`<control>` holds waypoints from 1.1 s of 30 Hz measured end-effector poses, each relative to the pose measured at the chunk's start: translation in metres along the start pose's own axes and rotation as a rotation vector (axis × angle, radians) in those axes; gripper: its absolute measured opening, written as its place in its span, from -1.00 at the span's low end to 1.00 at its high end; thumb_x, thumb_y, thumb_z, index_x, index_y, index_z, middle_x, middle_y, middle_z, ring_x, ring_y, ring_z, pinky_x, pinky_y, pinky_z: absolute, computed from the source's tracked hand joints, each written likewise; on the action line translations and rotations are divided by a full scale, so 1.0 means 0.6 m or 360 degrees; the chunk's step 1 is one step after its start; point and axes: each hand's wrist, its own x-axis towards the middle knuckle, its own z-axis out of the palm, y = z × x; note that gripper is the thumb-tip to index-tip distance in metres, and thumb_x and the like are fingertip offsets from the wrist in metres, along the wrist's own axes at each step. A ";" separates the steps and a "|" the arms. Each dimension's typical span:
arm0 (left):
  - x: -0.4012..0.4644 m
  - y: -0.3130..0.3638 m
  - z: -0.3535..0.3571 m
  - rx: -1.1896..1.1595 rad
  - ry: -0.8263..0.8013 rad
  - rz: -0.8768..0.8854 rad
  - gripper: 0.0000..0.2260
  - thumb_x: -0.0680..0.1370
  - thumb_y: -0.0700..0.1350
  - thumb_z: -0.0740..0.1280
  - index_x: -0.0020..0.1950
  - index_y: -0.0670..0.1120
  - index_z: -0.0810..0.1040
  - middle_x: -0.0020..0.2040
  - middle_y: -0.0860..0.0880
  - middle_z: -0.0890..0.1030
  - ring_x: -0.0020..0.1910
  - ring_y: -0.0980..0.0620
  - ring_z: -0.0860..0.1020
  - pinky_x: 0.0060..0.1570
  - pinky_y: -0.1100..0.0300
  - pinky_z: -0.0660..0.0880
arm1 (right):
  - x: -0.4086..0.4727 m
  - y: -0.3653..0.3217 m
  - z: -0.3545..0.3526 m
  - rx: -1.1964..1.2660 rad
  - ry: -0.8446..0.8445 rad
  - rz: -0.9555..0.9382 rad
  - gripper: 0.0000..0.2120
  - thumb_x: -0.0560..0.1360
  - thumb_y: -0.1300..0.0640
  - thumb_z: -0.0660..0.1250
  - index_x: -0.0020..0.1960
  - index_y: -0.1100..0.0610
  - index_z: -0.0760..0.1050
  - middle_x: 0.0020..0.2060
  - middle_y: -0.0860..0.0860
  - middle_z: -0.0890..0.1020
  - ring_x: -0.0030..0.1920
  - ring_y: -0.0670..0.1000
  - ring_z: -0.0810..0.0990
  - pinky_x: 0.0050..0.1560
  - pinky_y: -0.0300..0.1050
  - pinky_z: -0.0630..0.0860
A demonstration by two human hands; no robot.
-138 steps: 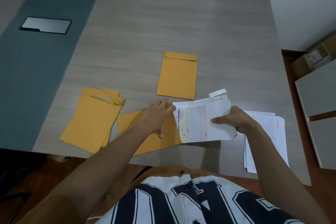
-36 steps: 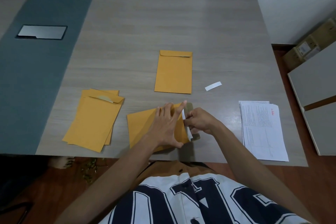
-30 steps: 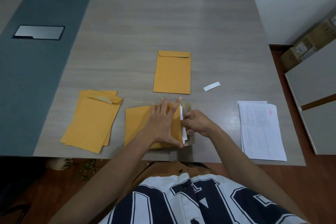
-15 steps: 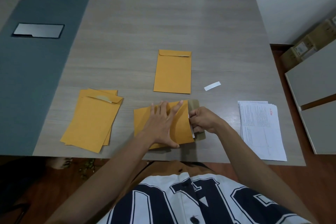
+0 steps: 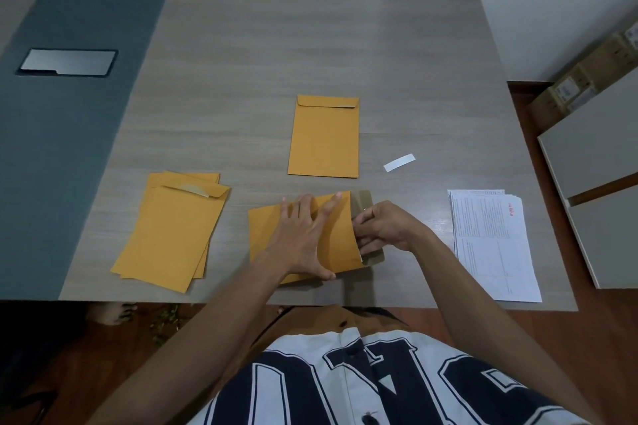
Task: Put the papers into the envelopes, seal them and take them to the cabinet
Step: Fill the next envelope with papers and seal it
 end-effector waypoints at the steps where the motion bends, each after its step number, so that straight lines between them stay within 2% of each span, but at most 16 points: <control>1: 0.001 0.003 0.000 0.0003 0.0010 0.0001 0.36 0.08 0.52 0.42 0.56 0.10 -0.37 0.44 -0.27 0.23 0.44 -0.26 0.19 0.40 -0.32 0.13 | 0.001 0.001 0.002 -0.0002 0.0009 -0.0001 -0.94 0.49 0.37 0.39 -0.05 0.35 0.59 -0.17 0.26 0.69 -0.21 0.18 0.72 -0.26 -0.01 0.68; 8: 0.003 0.010 0.006 0.0011 0.0032 -0.0042 0.35 0.08 0.51 0.44 0.56 0.09 -0.35 0.42 -0.26 0.25 0.42 -0.24 0.22 0.39 -0.27 0.17 | 0.004 0.007 0.010 0.0000 0.0094 -0.0038 -0.95 0.49 0.38 0.37 -0.10 0.29 0.59 -0.22 0.19 0.67 -0.30 0.09 0.70 -0.39 -0.13 0.62; 11: 0.004 0.006 0.011 0.0004 0.0010 -0.0070 0.32 0.09 0.51 0.43 0.56 0.12 -0.33 0.45 -0.26 0.20 0.44 -0.25 0.19 0.39 -0.29 0.16 | 0.002 0.010 0.009 -0.0021 0.0127 -0.0094 -0.98 0.48 0.34 0.42 -0.13 0.28 0.61 -0.23 0.18 0.68 -0.28 0.09 0.71 -0.36 -0.11 0.63; 13: 0.005 0.001 0.017 -0.0018 -0.0039 -0.0105 0.27 0.11 0.52 0.42 0.55 0.16 -0.29 0.49 -0.26 0.13 0.47 -0.26 0.13 0.40 -0.32 0.13 | 0.002 0.014 0.003 -0.0025 0.0185 -0.0172 -0.92 0.45 0.28 0.48 -0.12 0.30 0.63 -0.23 0.21 0.70 -0.24 0.14 0.72 -0.31 -0.07 0.65; 15: 0.006 -0.003 0.025 -0.0004 -0.0099 -0.0165 0.26 0.10 0.53 0.41 0.55 0.16 -0.25 0.51 -0.26 0.08 0.49 -0.27 0.09 0.39 -0.33 0.12 | 0.008 0.024 -0.003 -0.0069 0.0326 -0.0269 -0.86 0.42 0.23 0.52 -0.10 0.29 0.64 -0.27 0.21 0.70 -0.28 0.13 0.72 -0.31 -0.04 0.66; 18: 0.014 -0.002 0.038 -0.0005 -0.0223 -0.0276 0.26 0.09 0.54 0.41 0.56 0.16 -0.24 0.56 -0.26 -0.05 0.54 -0.31 -0.05 0.40 -0.38 0.07 | 0.027 0.048 -0.004 -0.0303 0.0667 -0.0379 -0.92 0.44 0.19 0.51 -0.13 0.20 0.66 -0.33 0.12 0.68 -0.35 0.04 0.69 -0.28 -0.03 0.68; 20: 0.020 0.001 0.047 0.0035 -0.0298 -0.0292 0.26 0.11 0.55 0.39 0.56 0.16 -0.27 0.58 -0.24 -0.19 0.55 -0.31 -0.18 0.39 -0.43 0.04 | 0.043 0.062 -0.004 -0.0601 0.0816 -0.0458 -0.93 0.45 0.17 0.49 -0.07 0.14 0.68 -0.29 0.02 0.67 -0.29 -0.03 0.65 -0.13 -0.08 0.66; 23: 0.027 0.003 0.055 0.0046 -0.0377 -0.0290 0.25 0.12 0.59 0.33 0.56 0.15 -0.30 0.57 -0.16 -0.36 0.54 -0.28 -0.31 0.36 -0.50 -0.02 | 0.054 0.073 -0.001 -0.0918 0.0840 -0.0567 -0.81 0.47 0.17 0.44 0.09 0.09 0.63 -0.16 0.00 0.61 -0.11 -0.01 0.58 0.03 -0.14 0.53; 27: 0.032 0.006 0.058 -0.0036 -0.0377 -0.0316 0.18 0.17 0.59 0.29 0.57 0.15 -0.24 0.58 -0.13 -0.35 0.55 -0.28 -0.30 0.35 -0.53 -0.05 | 0.061 0.068 0.006 -0.1063 0.0823 -0.0648 -0.66 0.53 0.17 0.37 0.30 0.01 0.52 -0.06 0.03 0.51 -0.07 0.04 0.55 0.05 -0.10 0.51; 33: 0.031 0.006 0.063 -0.0014 -0.0377 -0.0311 0.17 0.21 0.57 0.31 0.57 0.14 -0.26 0.57 -0.15 -0.37 0.54 -0.30 -0.30 0.34 -0.53 -0.04 | 0.069 0.056 0.011 -0.1179 0.0841 -0.0669 -0.72 0.55 0.16 0.35 0.26 0.05 0.54 0.00 0.07 0.53 -0.06 0.05 0.56 0.07 -0.04 0.55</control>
